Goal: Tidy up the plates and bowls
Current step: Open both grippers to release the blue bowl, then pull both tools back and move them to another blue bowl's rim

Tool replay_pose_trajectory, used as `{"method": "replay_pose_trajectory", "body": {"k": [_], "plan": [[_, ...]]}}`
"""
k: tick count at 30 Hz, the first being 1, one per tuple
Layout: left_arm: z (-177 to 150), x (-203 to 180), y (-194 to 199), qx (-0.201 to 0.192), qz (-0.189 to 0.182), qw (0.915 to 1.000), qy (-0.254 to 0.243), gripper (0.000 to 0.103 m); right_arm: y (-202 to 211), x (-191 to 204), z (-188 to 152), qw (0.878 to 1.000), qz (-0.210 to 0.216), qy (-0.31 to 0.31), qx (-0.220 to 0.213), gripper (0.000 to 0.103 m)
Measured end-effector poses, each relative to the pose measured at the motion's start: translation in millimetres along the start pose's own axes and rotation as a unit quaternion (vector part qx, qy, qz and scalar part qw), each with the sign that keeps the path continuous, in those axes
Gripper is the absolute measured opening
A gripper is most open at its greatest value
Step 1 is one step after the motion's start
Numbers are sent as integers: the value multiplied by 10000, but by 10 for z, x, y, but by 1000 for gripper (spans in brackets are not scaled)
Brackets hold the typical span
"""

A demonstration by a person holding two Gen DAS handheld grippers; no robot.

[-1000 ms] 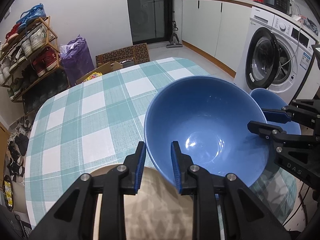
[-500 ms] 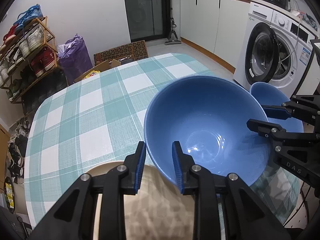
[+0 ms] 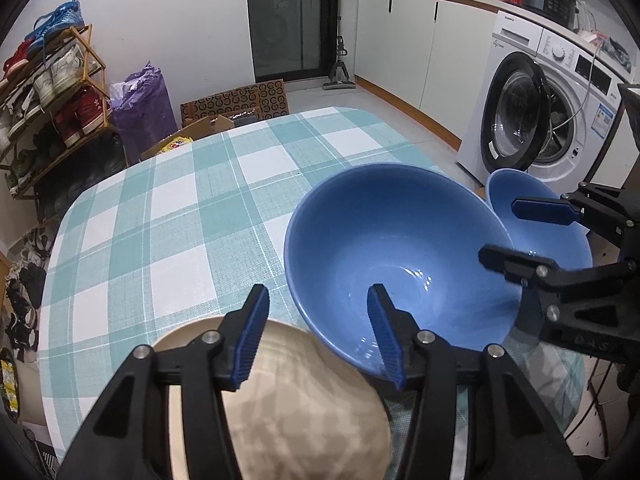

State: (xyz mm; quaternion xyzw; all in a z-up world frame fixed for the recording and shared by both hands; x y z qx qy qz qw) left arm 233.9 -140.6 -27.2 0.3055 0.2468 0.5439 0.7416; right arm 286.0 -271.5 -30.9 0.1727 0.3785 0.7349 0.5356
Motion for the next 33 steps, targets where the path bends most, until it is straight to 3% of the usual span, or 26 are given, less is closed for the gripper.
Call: {"method": "replay_pose_trajectory", "body": {"k": [1,4,8,10,11,13,14,21,33], "plan": [[-2,-1,10,-1,-7,10000,9,54,15,-3,0,10000,65,-39,-34,67],[-9,0,34,28,-41,10000,51,54,61,-11,3,9997,134,-130,-132,72],[-14,11,65,35,-110,9998,169,59,130,-8,17,9991,247,-214,-263,90],[-13,11,101,-41,-140,9997,191,81,176,-8,15,9987,267,-257,-362,99],[-9,5,123,-107,-150,9997,183,87,210,-16,14,9981,298,-295,-455,102],[-1,-12,178,-243,-204,9994,156,99,264,-31,2,9970,362,-362,-575,102],[4,-15,191,-260,-239,9992,169,100,291,-54,-6,9965,393,-428,-607,102],[36,-9,275,-378,-215,9983,397,100,527,-258,-48,9938,370,-669,-812,102],[103,-292,515,-624,-321,9972,260,100,1024,-732,-192,9890,32,-1048,-1039,102]]}}
Point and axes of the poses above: each gripper's, at about its wrist camera, not at the fingertips, and y roughly against the way its jaws point, x to its left, z to its top, the point moved 3 cm from there along -y, roughly the way its jaws point, and after that the axes turned 5 degrees about -x, right-handed, at the moved point
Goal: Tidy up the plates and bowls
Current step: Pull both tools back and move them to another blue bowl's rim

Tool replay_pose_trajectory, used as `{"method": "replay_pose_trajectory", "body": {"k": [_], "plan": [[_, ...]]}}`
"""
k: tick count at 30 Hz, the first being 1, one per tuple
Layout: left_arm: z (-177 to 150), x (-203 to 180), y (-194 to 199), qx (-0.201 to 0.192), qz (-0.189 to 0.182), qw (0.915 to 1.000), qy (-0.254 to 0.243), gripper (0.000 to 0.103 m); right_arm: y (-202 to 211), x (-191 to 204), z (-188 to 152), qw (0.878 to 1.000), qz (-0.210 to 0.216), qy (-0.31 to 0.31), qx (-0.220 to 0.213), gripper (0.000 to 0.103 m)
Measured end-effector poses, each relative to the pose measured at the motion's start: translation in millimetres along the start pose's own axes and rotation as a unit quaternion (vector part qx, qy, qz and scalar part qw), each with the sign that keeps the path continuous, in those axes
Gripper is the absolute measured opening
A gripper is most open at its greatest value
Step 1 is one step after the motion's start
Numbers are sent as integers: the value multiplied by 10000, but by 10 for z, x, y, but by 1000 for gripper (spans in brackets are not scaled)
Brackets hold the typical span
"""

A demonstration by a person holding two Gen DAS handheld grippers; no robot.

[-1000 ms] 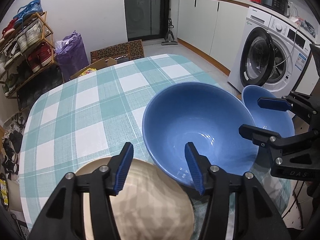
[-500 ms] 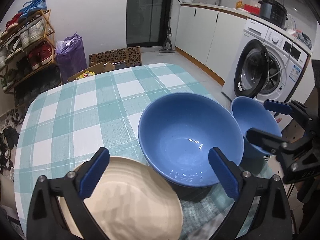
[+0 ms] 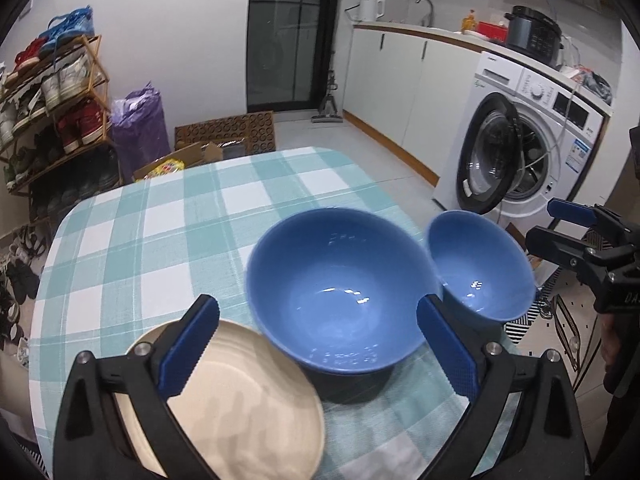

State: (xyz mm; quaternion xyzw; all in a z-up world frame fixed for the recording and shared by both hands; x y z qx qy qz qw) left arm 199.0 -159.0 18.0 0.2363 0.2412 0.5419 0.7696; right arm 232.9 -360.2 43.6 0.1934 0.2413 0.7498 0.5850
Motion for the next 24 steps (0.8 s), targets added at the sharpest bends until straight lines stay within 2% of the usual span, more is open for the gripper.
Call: {"method": "replay_pose_trajectory", "body": {"k": [9,16,24], "plan": [[25,-321,20,-44,-236,9996,-160,100,344,-433,-57,9991,-270,-301,-155,102],[7,-506,-71,52,-310,9993,-180,100,377,-681,-127,9980,-425,-456,-105,102],[-17,-736,-96,48,-579,9979,-286,99,354,-842,-283,9969,-568,-536,6,102]]}}
Point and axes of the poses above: each gripper's, at about its wrist camera, not at the fingertips, and y roughly against the way its jaws point, x to its left, z to its top, the point moved 3 cm from there along -y, roughly the way its jaws point, and after that the axes turned 5 degrees about -x, right-handed, at the moved point
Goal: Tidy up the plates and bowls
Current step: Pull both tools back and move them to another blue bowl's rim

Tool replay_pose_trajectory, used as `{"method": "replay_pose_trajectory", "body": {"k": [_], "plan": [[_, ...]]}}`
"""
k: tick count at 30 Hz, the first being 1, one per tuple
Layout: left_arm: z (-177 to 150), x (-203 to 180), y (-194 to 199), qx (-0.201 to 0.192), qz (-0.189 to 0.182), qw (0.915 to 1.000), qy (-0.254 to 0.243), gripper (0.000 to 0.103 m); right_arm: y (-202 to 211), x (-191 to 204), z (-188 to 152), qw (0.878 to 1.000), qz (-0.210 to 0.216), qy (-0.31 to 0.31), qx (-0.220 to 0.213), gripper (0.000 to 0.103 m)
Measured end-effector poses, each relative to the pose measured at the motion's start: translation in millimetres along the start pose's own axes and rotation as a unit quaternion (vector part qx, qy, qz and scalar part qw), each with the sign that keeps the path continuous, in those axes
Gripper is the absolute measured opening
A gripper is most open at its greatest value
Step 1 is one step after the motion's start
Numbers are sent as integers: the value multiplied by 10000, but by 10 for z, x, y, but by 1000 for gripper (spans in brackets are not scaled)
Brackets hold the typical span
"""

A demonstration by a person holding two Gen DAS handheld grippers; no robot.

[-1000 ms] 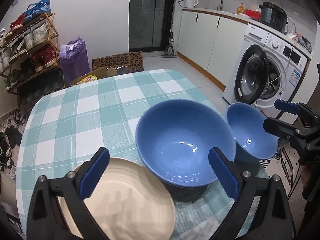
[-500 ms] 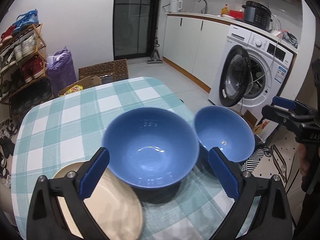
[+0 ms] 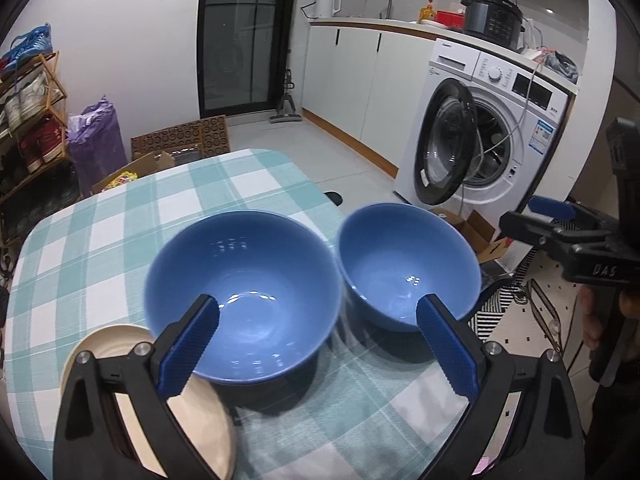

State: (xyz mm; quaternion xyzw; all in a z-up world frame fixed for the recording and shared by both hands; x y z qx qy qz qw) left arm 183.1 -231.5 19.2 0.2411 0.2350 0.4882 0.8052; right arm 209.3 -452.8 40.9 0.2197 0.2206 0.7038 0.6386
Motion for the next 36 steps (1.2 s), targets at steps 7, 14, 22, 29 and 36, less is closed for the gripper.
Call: {"method": "replay_pose_trajectory", "body": {"k": [7,14,22,29,36], "plan": [[-12,-150,-4,-37,-132,9998,-150,98,-29,-153,-151,9996,-134,-231,34,102],[-39,-325,-30,-24,-383,9987,-322,90,-97,-258,-221,9988,-194,-430,90,102],[-112,-444,-139,215,-659,9972,-293,64,-189,-264,-220,9987,-238,-430,150,102],[-199,-476,-223,446,-884,9950,-126,53,-298,-258,-280,9982,-245,-485,265,102],[-253,-518,-331,593,-859,9945,-80,53,-416,-265,-329,9978,-208,-525,351,102]]}}
Point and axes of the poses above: each gripper's, at about its wrist camera, not at the fingertips, and y roughly against the way its jaws point, x to its left, z to its top, the point moved 3 cm from there along -y, roughly the way its jaws point, and after that the axes turned 5 degrees about -x, right-handed, at the moved point
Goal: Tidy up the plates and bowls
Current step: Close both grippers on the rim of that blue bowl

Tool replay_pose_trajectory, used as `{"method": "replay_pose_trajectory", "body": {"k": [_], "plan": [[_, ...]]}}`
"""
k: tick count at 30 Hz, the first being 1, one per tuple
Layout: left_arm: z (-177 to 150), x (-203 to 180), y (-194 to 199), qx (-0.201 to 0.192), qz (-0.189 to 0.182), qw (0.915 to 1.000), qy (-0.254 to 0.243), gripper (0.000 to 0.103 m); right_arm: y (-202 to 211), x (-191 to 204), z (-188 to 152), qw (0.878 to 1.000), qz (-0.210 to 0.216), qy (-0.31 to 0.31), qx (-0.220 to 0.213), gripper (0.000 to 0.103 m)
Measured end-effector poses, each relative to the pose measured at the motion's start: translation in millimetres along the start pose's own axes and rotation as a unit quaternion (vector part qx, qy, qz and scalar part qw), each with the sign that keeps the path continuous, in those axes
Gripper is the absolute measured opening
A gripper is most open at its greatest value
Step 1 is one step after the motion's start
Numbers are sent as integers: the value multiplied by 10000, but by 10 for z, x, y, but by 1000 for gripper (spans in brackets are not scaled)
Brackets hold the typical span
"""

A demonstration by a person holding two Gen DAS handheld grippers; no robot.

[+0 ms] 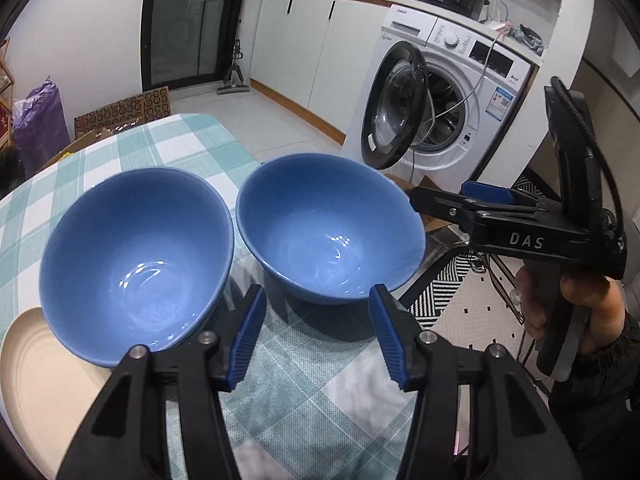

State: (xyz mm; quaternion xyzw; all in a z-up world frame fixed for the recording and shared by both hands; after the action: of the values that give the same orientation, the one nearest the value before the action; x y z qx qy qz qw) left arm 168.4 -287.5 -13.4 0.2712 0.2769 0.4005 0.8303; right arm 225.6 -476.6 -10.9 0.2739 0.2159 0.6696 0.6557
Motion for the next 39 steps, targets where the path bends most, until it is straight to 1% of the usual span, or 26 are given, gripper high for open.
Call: {"method": "replay_pose_trajectory", "body": {"k": [4,7,10,12,14,19,20,23,26,28,30,32,34,35,39], "plan": [[4,39,-72,69,53,9999,133,53,-78,-57,-8,9998,66,-192,87,102],[7,54,-120,106,32,9997,207,53,-141,-112,-13,9994,-7,-309,152,102],[9,53,-154,119,32,9996,248,53,-232,-139,-8,9990,12,-383,237,101],[19,61,-177,122,38,9995,285,53,-280,-137,-6,9990,26,-362,269,95],[39,73,-206,117,48,9994,316,53,-354,-121,1,9989,50,-320,338,85],[76,95,-264,115,75,9993,345,53,-494,-87,7,9985,127,-289,437,72],[80,95,-272,115,69,9993,347,53,-522,-84,12,9984,139,-310,459,67],[82,96,-294,113,86,9994,305,53,-587,-67,15,9981,150,-309,508,60],[81,108,-314,150,66,9994,319,47,-620,-49,14,9981,187,-308,508,55],[80,98,-321,149,85,9995,275,45,-638,-37,11,9980,234,-299,508,47],[78,90,-317,124,110,9996,235,43,-650,-22,4,9980,228,-259,527,46],[79,96,-318,120,128,9996,217,38,-653,-7,-3,9982,190,-213,533,39],[73,108,-323,136,121,9996,217,34,-645,3,-5,9983,192,-196,521,36],[71,112,-321,132,120,9996,220,33,-639,1,-9,9983,193,-190,517,33],[70,115,-321,122,124,9996,200,33,-625,-3,-27,9985,180,-155,498,29]]}}
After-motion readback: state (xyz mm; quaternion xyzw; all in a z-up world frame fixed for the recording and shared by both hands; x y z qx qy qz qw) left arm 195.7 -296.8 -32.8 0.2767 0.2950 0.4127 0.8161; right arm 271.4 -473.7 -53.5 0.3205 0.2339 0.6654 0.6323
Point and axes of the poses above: each gripper's, at about its wrist camera, not at the fingertips, and y roughly against the way its jaws point, x to its left, z to its top, the point moved 3 cm from there along -y, roughly the way its jaws point, and after that the axes turned 5 degrees about -x, right-handed, at the moved point
